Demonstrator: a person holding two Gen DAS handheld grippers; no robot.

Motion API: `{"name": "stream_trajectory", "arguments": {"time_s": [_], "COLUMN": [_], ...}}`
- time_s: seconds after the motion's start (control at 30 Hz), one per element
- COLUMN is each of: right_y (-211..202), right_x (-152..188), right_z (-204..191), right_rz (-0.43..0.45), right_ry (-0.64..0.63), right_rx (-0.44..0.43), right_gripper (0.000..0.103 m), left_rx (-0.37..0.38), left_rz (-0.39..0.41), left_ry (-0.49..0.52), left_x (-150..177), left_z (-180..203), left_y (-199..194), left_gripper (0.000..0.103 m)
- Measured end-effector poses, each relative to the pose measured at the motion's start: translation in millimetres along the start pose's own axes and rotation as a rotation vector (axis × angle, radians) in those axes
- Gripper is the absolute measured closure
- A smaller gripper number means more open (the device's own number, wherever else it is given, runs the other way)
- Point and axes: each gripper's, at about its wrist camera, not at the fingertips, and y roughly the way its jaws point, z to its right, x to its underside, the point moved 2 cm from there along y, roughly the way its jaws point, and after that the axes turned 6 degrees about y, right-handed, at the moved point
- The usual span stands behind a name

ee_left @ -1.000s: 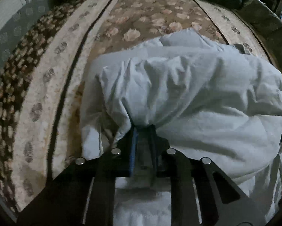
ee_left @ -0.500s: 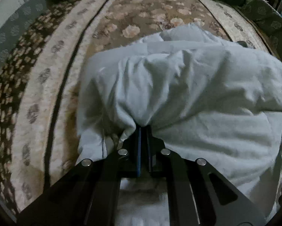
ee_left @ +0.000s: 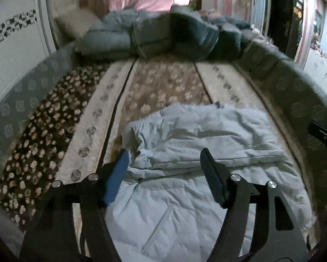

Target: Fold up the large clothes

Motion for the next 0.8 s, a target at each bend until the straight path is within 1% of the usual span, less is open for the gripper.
{"name": "stream_trajectory", "arguments": {"time_s": [0.07,0.1,0.13,0.17,0.23,0.3,0.33,0.37,0.4,0.47,0.53,0.57,0.6,0.67,0.7,0.77,0.8], "right_y": [-28,-40,-54,-61,-77,-85,-86,-86,-86,-81,-75,-72,-68,-61,-59,-51,-48], "right_x": [0,2,6,9,25,43,56,68,80,104,129,144,152,171,178,186,188], "right_z": [-11,-14,-17,-16,-11,-3,3,10,17,30,44,53,57,68,72,77,78], "right_rz": [0.026,0.034,0.046,0.051,0.047,0.04,0.031,0.021,0.014,-0.002,-0.007,-0.014,-0.017,-0.044,-0.057,-0.071,-0.074], "right_ry": [-0.022,-0.034,-0.045,-0.047,-0.031,-0.013,0.002,0.015,0.027,0.045,0.058,0.082,0.1,0.142,0.147,0.143,0.139], "right_rx": [0.003,0.008,0.013,0.014,0.027,0.05,0.068,0.081,0.092,0.126,0.166,0.19,0.196,0.211,0.223,0.248,0.259], "right_gripper": [0.053,0.05,0.046,0.045,0.045,0.044,0.044,0.044,0.044,0.044,0.044,0.044,0.044,0.044,0.044,0.044,0.044], "left_rx": [0.006,0.006,0.009,0.014,0.033,0.041,0.036,0.033,0.026,0.02,0.029,0.039,0.059,0.064,0.051,0.061,0.074], "left_rz": [0.029,0.042,0.062,0.072,0.077,0.069,0.051,0.038,0.015,-0.006,-0.028,-0.05,-0.082,-0.124,-0.155,-0.185,-0.205], "left_ry": [-0.016,-0.02,-0.022,-0.025,-0.038,-0.05,-0.053,-0.052,-0.048,-0.055,-0.076,-0.088,-0.1,-0.11,-0.118,-0.15,-0.167], "left_x": [6,9,17,23,41,64,79,87,102,130,150,161,174,190,200,215,221], "left_z": [4,4,6,6,5,4,3,3,0,-8,-17,-21,-29,-40,-49,-62,-66], "left_y": [-29,-38,-52,-59,-70,-71,-67,-64,-57,-41,-27,-19,-9,6,16,30,37], "left_gripper": [0.022,0.017,0.015,0.012,0.012,0.012,0.012,0.012,0.012,0.013,0.019,0.032,0.045,0.056,0.057,0.058,0.064]}}
